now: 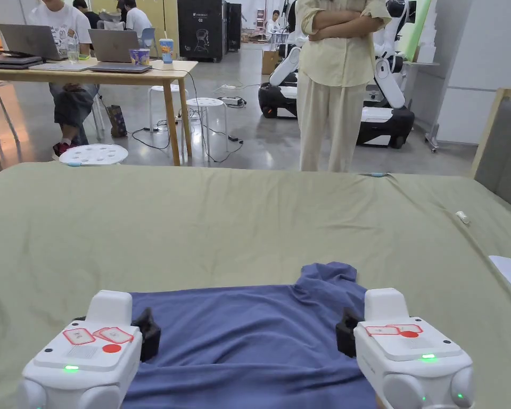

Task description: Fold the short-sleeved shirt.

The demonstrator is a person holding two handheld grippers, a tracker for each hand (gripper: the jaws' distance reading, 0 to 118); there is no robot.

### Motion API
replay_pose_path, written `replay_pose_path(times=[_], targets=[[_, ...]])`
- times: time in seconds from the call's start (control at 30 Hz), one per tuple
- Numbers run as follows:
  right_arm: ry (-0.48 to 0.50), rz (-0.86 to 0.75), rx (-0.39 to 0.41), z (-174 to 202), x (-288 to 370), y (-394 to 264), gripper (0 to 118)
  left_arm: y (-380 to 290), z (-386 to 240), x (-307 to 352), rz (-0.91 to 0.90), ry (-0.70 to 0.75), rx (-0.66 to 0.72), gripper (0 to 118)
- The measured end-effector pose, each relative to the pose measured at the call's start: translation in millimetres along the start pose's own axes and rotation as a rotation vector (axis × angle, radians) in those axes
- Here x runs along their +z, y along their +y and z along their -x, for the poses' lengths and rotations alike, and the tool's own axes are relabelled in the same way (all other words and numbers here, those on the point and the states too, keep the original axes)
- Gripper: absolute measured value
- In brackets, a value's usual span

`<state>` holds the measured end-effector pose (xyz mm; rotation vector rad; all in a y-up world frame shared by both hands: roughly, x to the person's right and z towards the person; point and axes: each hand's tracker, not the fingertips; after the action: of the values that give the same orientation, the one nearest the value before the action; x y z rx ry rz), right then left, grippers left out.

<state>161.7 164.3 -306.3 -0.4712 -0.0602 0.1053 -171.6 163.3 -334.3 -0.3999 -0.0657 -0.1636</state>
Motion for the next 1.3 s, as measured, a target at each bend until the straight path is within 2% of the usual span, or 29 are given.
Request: replay_pose_path(times=[0.07,0.13,0.23,0.33,0.5,0.67,0.7,0.73,0.77,0.8,0.9,0.97,1.03,1.1,1.17,1.2,1.23,1.3], targets=[[-0.012,-0.009,0.004,5.2,-0.6,-0.6,0,-5.1,-3.5,-4.4,-0.011,0.029,-0.012,0],[0.019,0.002,-0.018,5.4,-1.6,-0.6,0,-5.9,0.8,-10.6,0.033,-0.014,0.0,0],[0.017,-0.003,0.002,6.1,-5.3,-3.0,0,-10.8,10.1,-13.6,0.036,0.008,-0.004,0],[0.029,0.008,-0.014,2.4,-10.1,-1.3,0,-7.9,27.7,-34.1,0.105,-0.004,0.044,0],[0.046,0.031,-0.01,2.0,-32.9,-2.0,0,-10.4,58.0,-102.3,0.275,-0.002,0.04,0],[0.053,0.066,-0.001,0.5,-45.3,4.4,0,16.7,71.5,-161.1,0.297,0.02,0.002,1],[0.053,0.073,-0.001,-0.5,-49.6,4.2,0,21.9,74.7,-174.1,0.3,0.019,0.004,19],[0.052,0.079,-0.002,-2.4,-55.3,2.8,0,26.0,76.9,-189.1,0.31,0.037,-0.005,53],[0.051,0.084,-0.003,-4.1,-58.7,2.5,0,27.9,78.8,-202.7,0.326,0.046,-0.019,96],[0.05,0.089,-0.004,-6.2,-61.6,2.4,0,28.0,78.7,-216.9,0.359,0.061,-0.046,111],[0.041,0.106,-0.012,-12.7,-65.3,5.0,0,23.7,79.0,-253.3,0.402,0.049,-0.081,104],[0.034,0.117,-0.019,-18.6,-69.3,5.1,0,19.5,75.1,-261.7,0.45,0.033,-0.05,102],[0.023,0.128,-0.018,-27.9,-78.4,3.6,0,12.5,75.5,-277.5,0.488,0.024,0.014,89],[0.015,0.139,-0.021,-34.8,-81.6,4.3,0,2.8,78.6,-292.1,0.536,-0.025,0.042,87],[0.012,0.152,-0.022,-38.9,-83.2,7.4,0,7.6,78.5,-288.1,0.517,-0.011,0.037,85],[0.01,0.158,-0.024,-42.8,-86.7,8.8,0,9.2,80.8,-286.7,0.514,-0.038,0.04,78],[0.009,0.168,-0.033,-47.4,-91.4,10.8,0,12.8,79.0,-282.0,0.508,-0.044,0.035,63],[0.006,0.206,-0.058,-59.8,-105.4,15.5,0,17.8,70.9,-273.2,0.486,-0.001,-0.044,8]])
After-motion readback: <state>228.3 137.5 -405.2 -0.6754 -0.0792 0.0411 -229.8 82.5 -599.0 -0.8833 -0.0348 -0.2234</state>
